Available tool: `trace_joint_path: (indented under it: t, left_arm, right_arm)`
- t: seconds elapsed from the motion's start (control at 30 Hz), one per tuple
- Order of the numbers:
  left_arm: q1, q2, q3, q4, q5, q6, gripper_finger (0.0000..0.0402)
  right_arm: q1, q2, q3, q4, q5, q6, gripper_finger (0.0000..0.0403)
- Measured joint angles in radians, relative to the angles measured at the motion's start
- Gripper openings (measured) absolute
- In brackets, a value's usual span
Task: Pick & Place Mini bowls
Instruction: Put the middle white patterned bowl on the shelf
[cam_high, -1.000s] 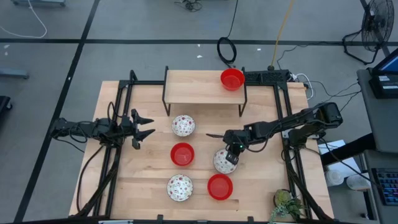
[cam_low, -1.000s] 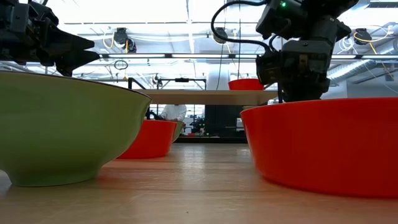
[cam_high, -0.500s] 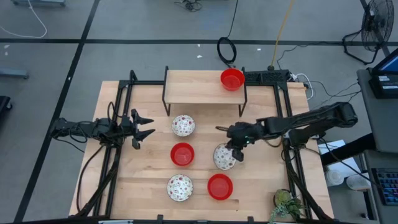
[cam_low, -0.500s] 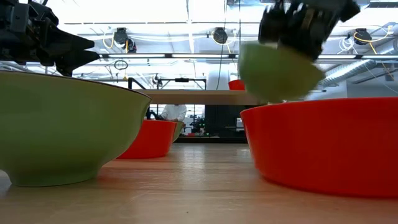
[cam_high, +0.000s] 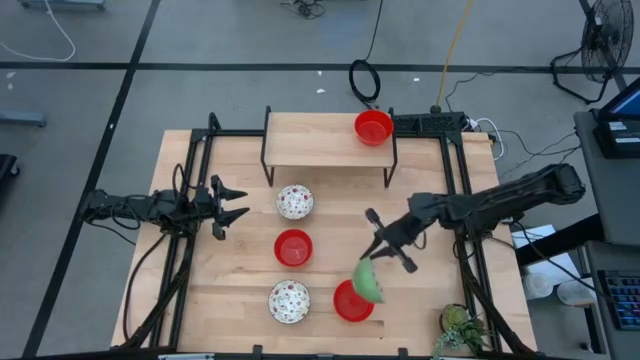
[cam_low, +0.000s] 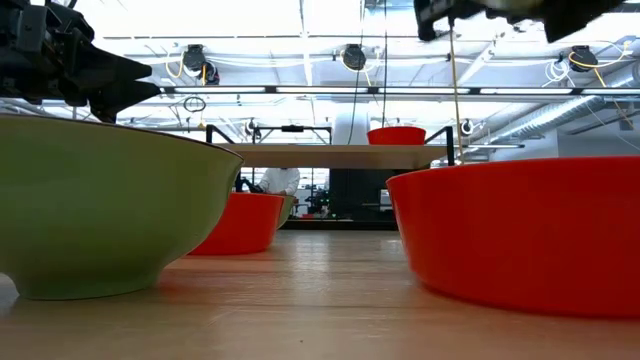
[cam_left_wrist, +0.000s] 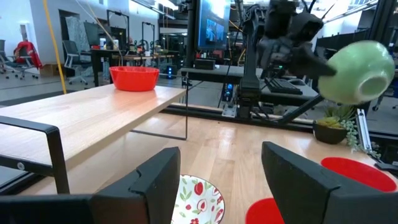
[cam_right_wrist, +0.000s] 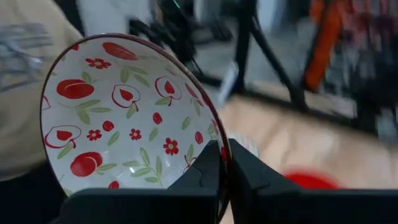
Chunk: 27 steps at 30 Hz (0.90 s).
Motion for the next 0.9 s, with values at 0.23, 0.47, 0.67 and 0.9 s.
trace_joint_path:
  t: [0.23,0.47,0.67,0.9]
  left_arm:
    - [0.0,0.0,0.0,0.0,0.0,0.0,0.023]
    - [0.0,0.0,0.0,0.0,0.0,0.0,0.023]
    - [0.003,0.0,-0.001,0.027,-0.004,0.028,0.023]
    - [0.006,0.0,0.0,0.197,-0.006,0.117,0.023]
  right_arm:
    - [-0.008,0.058,-0.063,0.228,-0.111,-0.099,0.0001]
    - [-0.011,0.186,-0.026,0.307,0.013,-0.106,0.0002]
    - [-0.026,0.328,0.08,0.287,0.305,-0.219,0.0002]
    - [-0.055,0.478,0.266,0.294,0.87,-0.511,0.0003]
